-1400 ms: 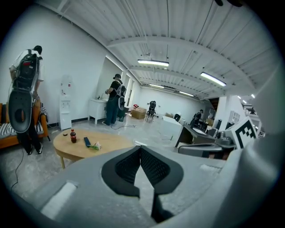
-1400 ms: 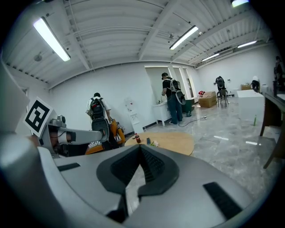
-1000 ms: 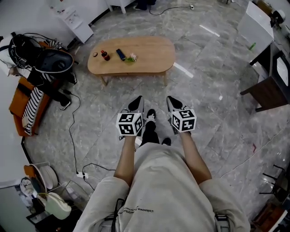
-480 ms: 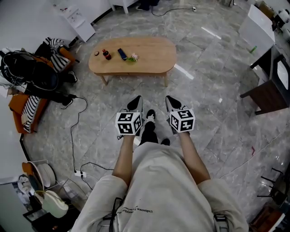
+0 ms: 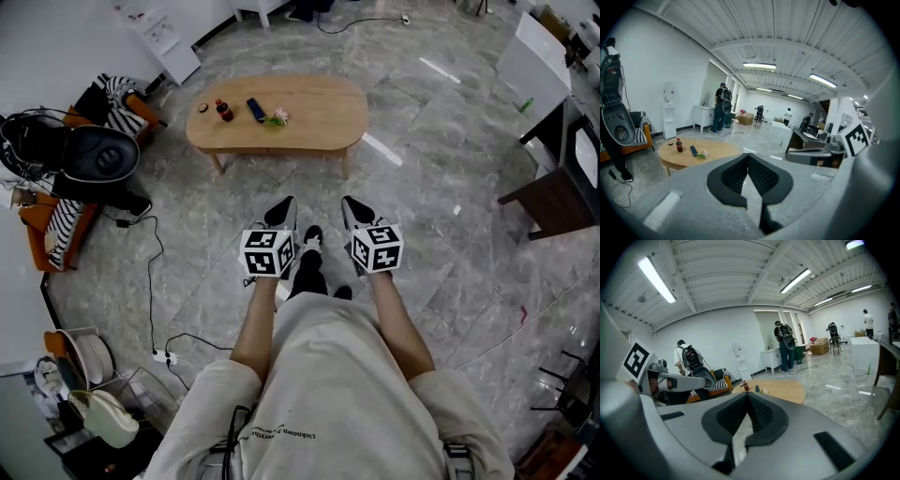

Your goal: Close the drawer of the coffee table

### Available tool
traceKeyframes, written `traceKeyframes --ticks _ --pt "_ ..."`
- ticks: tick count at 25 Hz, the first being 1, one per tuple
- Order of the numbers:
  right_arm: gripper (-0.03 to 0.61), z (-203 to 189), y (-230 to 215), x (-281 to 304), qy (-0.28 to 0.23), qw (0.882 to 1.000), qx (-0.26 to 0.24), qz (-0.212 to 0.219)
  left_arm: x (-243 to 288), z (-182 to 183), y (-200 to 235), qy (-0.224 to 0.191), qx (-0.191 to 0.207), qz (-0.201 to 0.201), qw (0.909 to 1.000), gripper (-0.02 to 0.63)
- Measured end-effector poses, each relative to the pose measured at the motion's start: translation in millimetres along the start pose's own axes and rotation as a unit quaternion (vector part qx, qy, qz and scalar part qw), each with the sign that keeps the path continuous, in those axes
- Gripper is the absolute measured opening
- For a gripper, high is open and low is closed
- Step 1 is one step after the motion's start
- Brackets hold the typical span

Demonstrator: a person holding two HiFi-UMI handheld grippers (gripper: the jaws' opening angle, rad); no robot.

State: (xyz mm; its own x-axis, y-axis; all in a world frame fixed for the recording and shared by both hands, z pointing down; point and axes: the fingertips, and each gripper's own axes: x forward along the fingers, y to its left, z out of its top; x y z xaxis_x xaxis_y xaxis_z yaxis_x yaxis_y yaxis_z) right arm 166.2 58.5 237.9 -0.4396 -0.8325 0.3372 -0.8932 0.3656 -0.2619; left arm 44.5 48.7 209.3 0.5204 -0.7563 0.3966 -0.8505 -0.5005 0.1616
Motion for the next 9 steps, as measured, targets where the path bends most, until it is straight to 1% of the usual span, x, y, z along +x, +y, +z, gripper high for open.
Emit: traceKeyframes --ticks 9 --pt "0.015 0.1 4.1 1.2 -0.001 1.0 0.001 -0.003 -2.3 -3.0 1.1 0.001 -0.002 -0.002 1.0 0.009"
